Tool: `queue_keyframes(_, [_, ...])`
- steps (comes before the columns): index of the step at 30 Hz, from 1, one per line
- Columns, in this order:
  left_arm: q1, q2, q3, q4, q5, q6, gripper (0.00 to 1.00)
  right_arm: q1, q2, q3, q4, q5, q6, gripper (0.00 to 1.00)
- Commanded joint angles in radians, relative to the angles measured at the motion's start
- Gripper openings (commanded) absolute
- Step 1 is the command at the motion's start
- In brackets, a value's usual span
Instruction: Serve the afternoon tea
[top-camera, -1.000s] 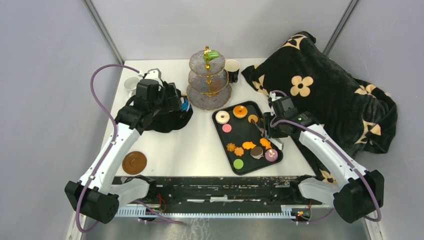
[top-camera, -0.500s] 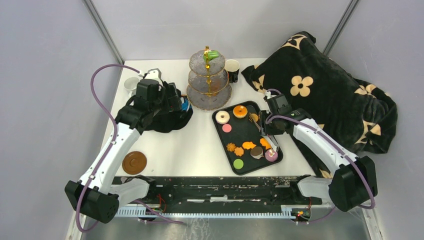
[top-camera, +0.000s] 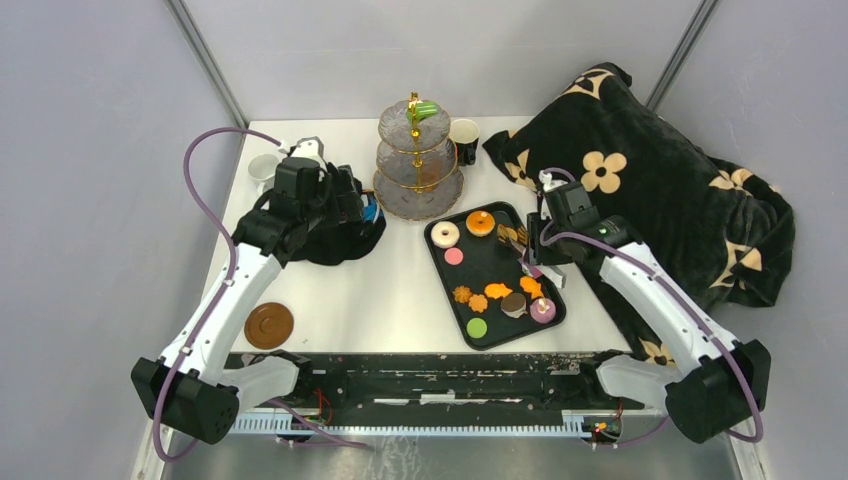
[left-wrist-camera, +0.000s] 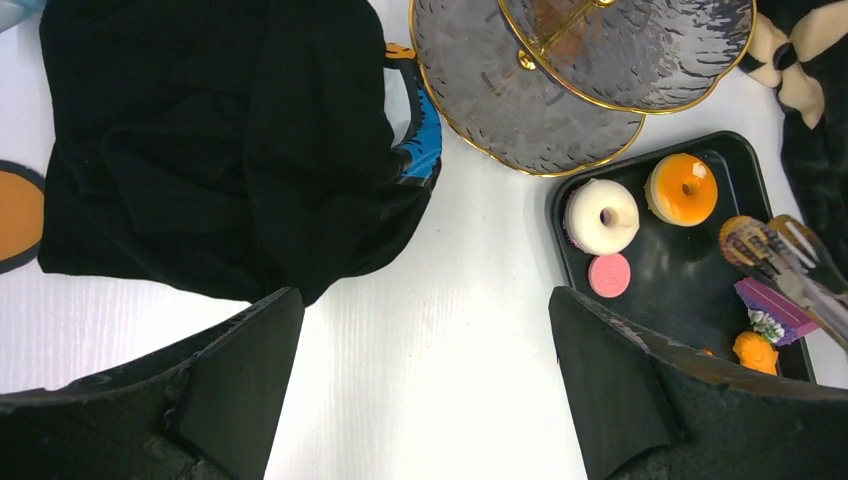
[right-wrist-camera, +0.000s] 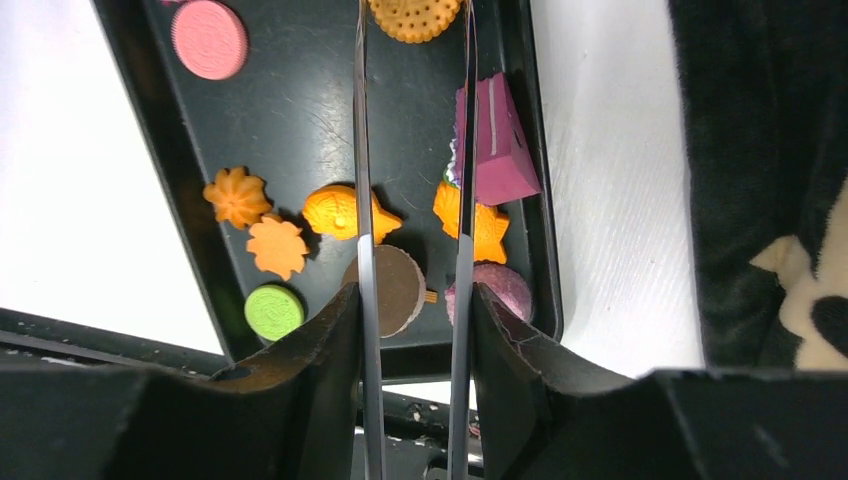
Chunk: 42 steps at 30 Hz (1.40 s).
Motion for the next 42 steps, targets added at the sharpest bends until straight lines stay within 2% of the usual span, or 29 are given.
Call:
queue_keyframes(1, [0.005, -0.013, 0.046, 0.035, -0.019, -0.010, 1.00, 0.005, -0.067, 0.104, -0.022, -0.001, -0.003, 0.30])
queue_keyframes(8, [0.005, -0.027, 0.047, 0.029, -0.022, -0.004, 1.00, 0.018, -0.053, 0.144, 0.010, -0.058, 0.027, 0.27])
queue_keyframes(25, [0.005, -0.054, 0.046, 0.011, -0.050, -0.001, 1.00, 0.163, 0.016, 0.202, 0.098, -0.052, 0.082, 0.27])
queue_keyframes(32, [0.005, -0.051, 0.047, 0.010, -0.051, -0.001, 1.00, 0.232, 0.101, 0.246, 0.191, -0.045, 0.106, 0.27])
queue_keyframes(42, [0.005, -0.043, 0.063, -0.006, -0.090, 0.028, 1.00, 0.239, 0.291, 0.320, 0.321, -0.054, 0.122, 0.26])
